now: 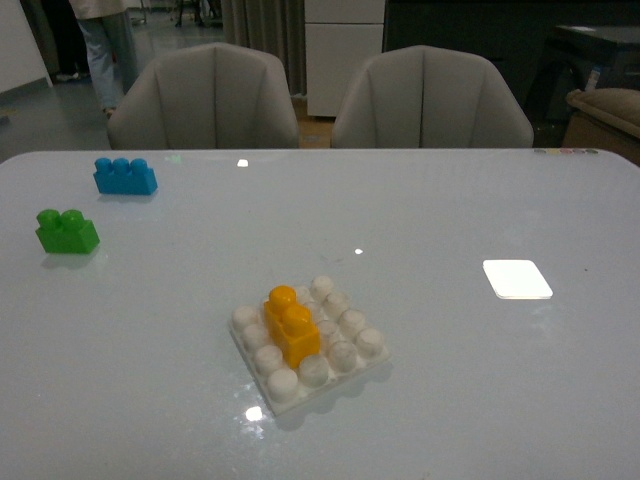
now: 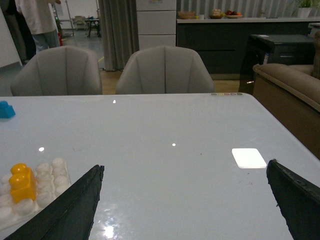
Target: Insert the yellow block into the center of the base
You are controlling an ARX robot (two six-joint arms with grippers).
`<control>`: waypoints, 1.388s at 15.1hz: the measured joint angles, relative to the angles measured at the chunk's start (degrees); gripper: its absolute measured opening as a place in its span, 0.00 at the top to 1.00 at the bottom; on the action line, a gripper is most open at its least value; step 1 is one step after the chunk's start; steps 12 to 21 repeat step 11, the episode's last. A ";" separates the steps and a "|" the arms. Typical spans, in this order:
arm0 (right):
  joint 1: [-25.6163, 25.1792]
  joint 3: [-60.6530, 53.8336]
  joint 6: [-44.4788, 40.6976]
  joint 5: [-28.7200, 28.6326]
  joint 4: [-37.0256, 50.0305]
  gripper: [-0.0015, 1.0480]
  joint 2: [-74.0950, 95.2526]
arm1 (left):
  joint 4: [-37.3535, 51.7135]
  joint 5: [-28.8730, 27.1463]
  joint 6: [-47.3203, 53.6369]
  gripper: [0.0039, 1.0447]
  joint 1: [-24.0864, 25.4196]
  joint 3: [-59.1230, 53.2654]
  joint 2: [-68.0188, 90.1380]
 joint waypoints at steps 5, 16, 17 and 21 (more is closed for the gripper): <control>0.00 0.00 0.00 0.00 0.00 0.06 0.00 | 0.00 0.00 0.09 0.06 0.00 0.00 0.00; 0.00 0.00 0.00 0.00 0.00 0.06 0.00 | 0.00 0.00 0.09 0.06 0.00 0.00 0.00; 0.00 0.00 0.00 0.00 0.00 0.06 0.00 | 0.00 0.00 0.09 0.06 0.00 0.00 0.00; 0.00 0.00 0.00 0.00 0.00 0.06 0.00 | 0.00 0.00 0.09 0.06 0.00 0.00 0.00</control>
